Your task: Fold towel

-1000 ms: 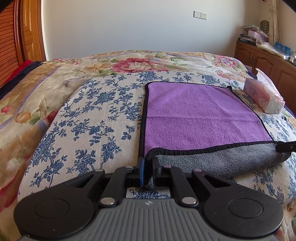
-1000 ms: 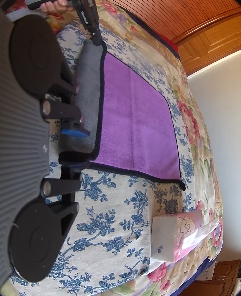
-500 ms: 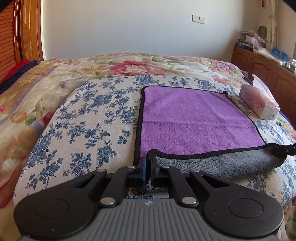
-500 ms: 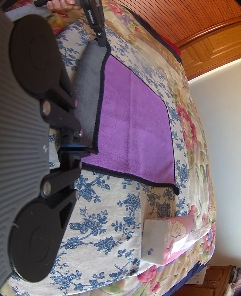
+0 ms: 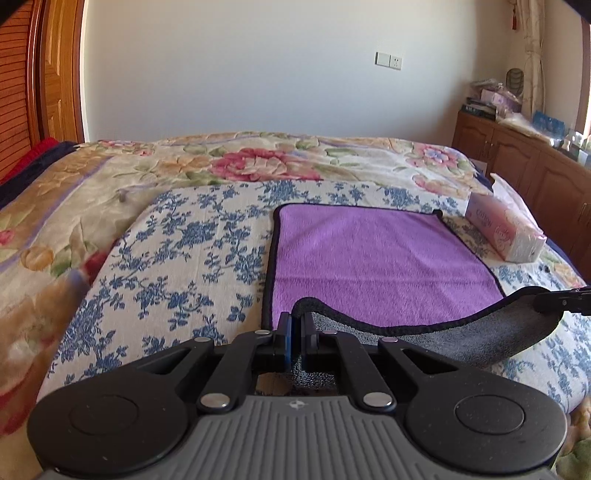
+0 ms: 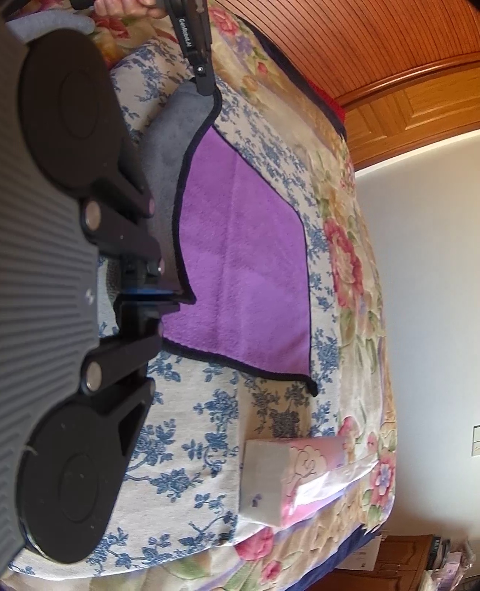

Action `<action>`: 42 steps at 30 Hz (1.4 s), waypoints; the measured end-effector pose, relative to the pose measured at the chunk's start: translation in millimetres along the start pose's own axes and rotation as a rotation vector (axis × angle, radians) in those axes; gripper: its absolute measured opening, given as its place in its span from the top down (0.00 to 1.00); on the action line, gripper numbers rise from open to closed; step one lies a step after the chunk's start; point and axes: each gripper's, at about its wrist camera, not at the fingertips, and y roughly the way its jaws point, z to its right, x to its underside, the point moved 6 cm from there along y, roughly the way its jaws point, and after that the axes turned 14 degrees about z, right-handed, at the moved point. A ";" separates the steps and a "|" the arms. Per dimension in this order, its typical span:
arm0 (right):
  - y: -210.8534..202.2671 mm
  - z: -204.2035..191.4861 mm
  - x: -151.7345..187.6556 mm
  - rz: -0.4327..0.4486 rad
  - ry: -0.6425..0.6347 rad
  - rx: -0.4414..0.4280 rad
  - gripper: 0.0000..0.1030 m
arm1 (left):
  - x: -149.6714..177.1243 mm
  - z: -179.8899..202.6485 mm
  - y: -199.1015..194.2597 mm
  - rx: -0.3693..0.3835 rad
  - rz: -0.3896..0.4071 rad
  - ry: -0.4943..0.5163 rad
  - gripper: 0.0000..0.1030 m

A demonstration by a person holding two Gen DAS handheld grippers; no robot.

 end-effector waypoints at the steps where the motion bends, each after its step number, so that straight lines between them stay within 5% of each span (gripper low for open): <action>1: -0.2 0.5 -1.2 0.006 0.000 0.001 0.96 | -1.7 -0.1 -0.1 0.001 0.006 -0.002 0.95; 42: 23.0 5.4 -52.1 0.177 -0.115 -0.012 0.96 | -48.3 -0.7 40.5 0.005 0.116 -0.004 0.95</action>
